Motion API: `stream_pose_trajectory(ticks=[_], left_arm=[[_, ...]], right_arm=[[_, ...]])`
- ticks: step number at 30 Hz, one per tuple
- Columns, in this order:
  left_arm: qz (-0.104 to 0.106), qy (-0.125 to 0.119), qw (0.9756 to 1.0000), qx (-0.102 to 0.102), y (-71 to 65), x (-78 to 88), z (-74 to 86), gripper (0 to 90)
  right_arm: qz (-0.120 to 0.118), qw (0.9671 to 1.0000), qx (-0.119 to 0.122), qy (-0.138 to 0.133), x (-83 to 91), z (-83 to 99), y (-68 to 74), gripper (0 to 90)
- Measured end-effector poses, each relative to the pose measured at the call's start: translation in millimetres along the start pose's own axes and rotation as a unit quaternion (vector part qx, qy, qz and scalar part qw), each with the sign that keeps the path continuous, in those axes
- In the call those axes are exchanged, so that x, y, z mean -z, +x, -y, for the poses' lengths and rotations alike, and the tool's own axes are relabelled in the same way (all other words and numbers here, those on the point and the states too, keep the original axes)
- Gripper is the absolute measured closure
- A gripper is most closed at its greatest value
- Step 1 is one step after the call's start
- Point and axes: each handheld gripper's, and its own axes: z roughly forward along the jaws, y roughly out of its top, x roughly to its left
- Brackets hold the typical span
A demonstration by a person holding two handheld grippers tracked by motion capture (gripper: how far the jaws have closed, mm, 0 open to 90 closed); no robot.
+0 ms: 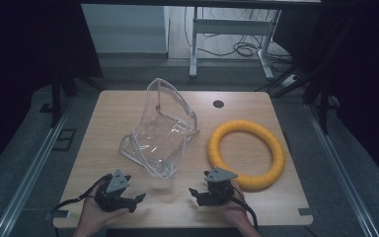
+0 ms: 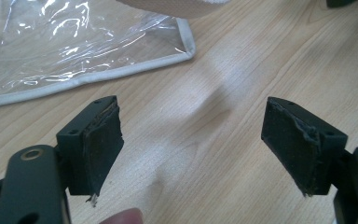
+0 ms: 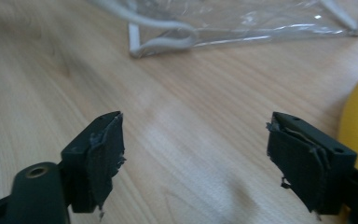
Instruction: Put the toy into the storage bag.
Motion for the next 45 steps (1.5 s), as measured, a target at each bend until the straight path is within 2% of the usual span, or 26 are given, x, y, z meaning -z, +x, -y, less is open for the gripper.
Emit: stream_pose_trajectory(ticks=[3, 6, 8, 10, 13, 16, 18, 19, 21, 22, 28, 39, 45], left_arm=[[0.002, 0.001, 1.0, 0.001, -1.1, -0.4, 0.2, 20.2], [0.003, -0.003, 1.0, 0.002, -1.1, 0.3, 0.1, 20.2], [0.002, -0.005, 1.0, 0.004, -0.9, 1.3, 0.0, 20.2], [0.002, -0.005, 1.0, 0.004, -0.8, 1.3, 0.0, 20.2], [0.003, -0.001, 1.0, 0.001, -0.8, 0.0, 0.0, 20.2], [0.004, 0.001, 1.0, 0.0, -0.9, -0.7, 0.0, 20.2], [0.004, -0.002, 1.0, 0.003, -1.2, -0.1, 0.0, 20.2], [0.003, -0.004, 1.0, 0.005, -1.0, 1.4, -0.1, 20.2], [0.003, -0.005, 1.0, 0.007, -1.0, 2.1, -0.1, 20.2], [0.002, -0.006, 1.0, 0.005, -0.5, 2.7, -0.1, 20.2], [0.001, -0.009, 0.9999, 0.008, 0.6, 4.7, -0.4, 20.2], [-0.002, -0.009, 0.9999, 0.008, 1.4, 6.4, -0.4, 20.2], [-0.003, -0.009, 0.9999, 0.006, 2.2, 6.6, -0.4, 20.2]], right_arm=[[0.001, 0.9998, -0.003, -0.017, 4.7, -1.2, -3.0, 22.0], [-0.012, 0.9994, -0.013, -0.028, 8.9, -2.9, -5.1, 23.1], [-0.019, 0.9987, -0.007, -0.048, 14.7, -5.8, -6.5, 23.8], [-0.02, 0.9985, -0.003, -0.051, 15.7, -6.5, -6.8, 23.8], [-0.02, 0.9984, 0.006, -0.052, 15.6, -7.1, -7.6, 23.3], [-0.025, 0.9987, 0.015, -0.041, 13.4, -8.3, -7.7, 23.3], [-0.028, 0.9986, 0.021, -0.041, 13.3, -9.5, -6.7, 24.2], [-0.024, 0.9985, 0.033, -0.035, 15.8, -10.6, -5.4, 25.9], [-0.026, 0.9984, 0.036, -0.034, 17.4, -10.9, -5.3, 26.2], [-0.033, 0.9984, 0.028, -0.036, 20.8, -11.3, -5.9, 27.1], [-0.029, 0.9983, 0.011, -0.049, 24.5, -11.6, -10.2, 25.7], [-0.034, 0.9979, 0.006, -0.054, 29.4, -12.4, -15.3, 25.1], [-0.037, 0.9984, 0.013, -0.041, 34.7, -13.3, -18.3, 25.0]])
